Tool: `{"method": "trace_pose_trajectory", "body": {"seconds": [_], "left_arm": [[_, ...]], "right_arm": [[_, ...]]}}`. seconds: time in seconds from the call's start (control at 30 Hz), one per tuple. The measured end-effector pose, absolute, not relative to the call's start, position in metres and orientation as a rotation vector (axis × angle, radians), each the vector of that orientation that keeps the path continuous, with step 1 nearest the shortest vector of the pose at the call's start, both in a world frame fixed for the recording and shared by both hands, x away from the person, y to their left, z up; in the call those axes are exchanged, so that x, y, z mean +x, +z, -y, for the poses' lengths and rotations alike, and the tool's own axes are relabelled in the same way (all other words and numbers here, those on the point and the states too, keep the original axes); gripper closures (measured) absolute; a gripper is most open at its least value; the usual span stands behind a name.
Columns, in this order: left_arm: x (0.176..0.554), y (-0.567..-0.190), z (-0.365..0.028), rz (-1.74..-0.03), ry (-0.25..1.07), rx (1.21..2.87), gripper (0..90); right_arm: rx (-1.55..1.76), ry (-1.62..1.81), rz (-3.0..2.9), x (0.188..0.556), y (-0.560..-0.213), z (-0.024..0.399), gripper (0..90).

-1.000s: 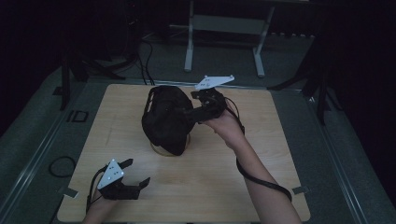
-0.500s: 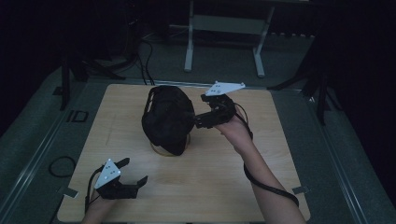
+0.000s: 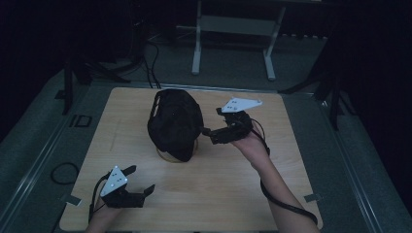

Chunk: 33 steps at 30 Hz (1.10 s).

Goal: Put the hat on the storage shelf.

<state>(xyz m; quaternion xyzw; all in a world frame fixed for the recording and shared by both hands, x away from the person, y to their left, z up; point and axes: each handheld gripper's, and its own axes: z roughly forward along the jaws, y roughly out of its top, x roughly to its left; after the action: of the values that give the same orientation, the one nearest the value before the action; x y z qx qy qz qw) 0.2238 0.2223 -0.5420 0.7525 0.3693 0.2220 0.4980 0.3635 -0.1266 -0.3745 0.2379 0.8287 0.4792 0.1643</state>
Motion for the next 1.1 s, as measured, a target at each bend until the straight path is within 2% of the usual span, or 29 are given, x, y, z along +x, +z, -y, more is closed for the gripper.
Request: {"method": "trace_pose_trajectory", "body": {"seconds": [0.57,1.1], "left_arm": [[0.224,-0.545,-0.220,-0.884,0.513,1.840,4.5],[0.224,-0.546,-0.219,-0.880,0.505,1.845,4.5]], "right_arm": [[0.715,1.343,-2.372,0.344,-0.423,0.162,12.3],[0.731,1.358,-2.398,0.330,-0.467,0.179,12.6]]}}
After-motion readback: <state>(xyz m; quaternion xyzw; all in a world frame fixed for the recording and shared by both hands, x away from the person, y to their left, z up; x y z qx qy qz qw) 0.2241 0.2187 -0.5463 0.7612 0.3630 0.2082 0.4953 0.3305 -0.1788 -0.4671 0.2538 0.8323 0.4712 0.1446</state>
